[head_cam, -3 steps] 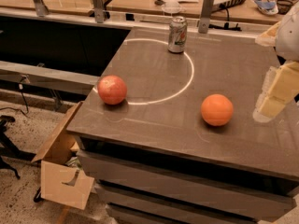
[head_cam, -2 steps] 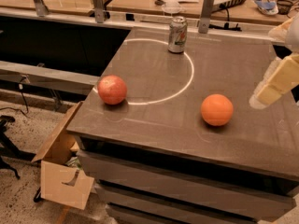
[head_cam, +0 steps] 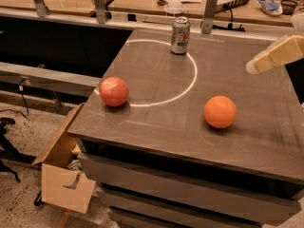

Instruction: Move 7up can near apple

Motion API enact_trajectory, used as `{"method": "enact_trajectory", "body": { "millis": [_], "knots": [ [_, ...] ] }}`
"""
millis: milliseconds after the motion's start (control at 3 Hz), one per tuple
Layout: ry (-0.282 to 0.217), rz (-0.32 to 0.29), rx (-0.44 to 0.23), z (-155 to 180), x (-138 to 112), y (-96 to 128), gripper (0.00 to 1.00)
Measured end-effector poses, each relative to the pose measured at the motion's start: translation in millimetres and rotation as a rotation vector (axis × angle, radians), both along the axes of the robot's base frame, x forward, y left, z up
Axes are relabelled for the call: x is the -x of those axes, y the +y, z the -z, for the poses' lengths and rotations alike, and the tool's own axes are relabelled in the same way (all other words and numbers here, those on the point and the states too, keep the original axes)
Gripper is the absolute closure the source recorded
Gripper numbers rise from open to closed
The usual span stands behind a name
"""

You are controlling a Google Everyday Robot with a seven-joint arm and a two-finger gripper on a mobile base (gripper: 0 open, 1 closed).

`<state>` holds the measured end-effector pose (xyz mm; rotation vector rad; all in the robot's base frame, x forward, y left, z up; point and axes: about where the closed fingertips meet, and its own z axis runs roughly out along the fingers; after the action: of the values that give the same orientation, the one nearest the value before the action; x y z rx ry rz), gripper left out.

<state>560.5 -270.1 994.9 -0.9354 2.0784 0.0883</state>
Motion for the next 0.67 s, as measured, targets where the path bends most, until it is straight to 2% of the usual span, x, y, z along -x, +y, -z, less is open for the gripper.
{"method": "enact_trajectory", "body": {
  "millis": [333, 667],
  "knots": [
    [-0.033, 0.016, -0.066, 2.6, -25.1, 0.2, 0.0],
    [-0.033, 0.016, -0.066, 2.6, -25.1, 0.2, 0.0]
  ]
}}
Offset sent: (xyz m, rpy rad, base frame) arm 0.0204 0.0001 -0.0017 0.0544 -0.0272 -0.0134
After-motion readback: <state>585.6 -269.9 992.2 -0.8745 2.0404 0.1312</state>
